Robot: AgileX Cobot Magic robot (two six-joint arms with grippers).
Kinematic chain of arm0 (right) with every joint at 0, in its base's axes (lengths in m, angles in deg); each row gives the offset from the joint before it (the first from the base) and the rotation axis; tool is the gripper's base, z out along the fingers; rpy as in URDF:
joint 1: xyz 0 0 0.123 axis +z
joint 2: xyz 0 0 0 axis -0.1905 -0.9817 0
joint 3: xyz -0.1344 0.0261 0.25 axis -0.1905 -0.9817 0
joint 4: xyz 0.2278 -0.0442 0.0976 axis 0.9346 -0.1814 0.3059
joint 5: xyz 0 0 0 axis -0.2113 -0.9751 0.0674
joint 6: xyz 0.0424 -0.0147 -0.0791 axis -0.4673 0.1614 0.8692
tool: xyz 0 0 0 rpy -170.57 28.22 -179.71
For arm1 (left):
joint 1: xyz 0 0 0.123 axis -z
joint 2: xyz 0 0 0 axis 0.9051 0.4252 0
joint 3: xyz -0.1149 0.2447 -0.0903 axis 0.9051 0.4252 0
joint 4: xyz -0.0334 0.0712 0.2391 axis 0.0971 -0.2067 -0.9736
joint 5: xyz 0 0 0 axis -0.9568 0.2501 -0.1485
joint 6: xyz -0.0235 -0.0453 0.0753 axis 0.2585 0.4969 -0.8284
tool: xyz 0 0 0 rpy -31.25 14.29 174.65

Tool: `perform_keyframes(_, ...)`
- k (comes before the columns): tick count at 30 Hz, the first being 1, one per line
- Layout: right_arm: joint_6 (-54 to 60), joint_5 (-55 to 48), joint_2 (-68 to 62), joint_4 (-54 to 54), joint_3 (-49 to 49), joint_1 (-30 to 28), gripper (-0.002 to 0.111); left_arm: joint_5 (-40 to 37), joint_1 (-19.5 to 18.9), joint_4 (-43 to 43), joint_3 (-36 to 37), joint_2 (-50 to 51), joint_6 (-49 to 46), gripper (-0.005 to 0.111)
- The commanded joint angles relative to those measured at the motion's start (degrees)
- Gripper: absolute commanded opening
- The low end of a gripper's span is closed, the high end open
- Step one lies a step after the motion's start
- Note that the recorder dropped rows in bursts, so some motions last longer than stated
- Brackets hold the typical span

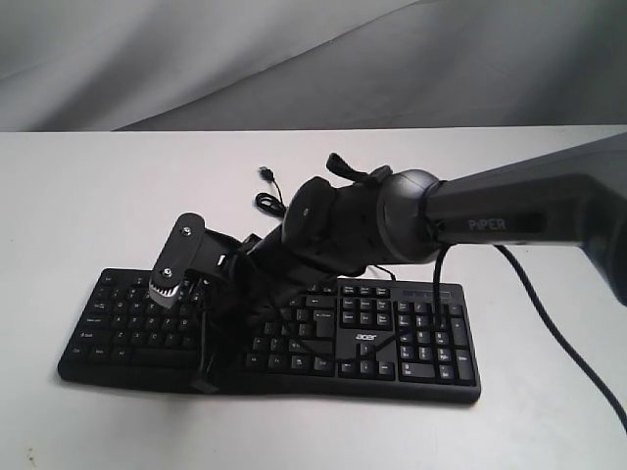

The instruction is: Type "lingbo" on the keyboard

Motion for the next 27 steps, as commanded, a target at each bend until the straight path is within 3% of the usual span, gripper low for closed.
perform_keyframes(1, -0.04, 0.66, -0.45, 0.36, 0.28, 0.24, 0.0, 0.5, 0.38, -0.01, 0.28, -0.28, 0.12, 0.001)
perform_keyframes(27, 0.02, 0.84, -0.8, 0.1, 1.55, 0.24, 0.0, 0.5, 0.38, -0.01, 0.28, -0.28, 0.12, 0.001)
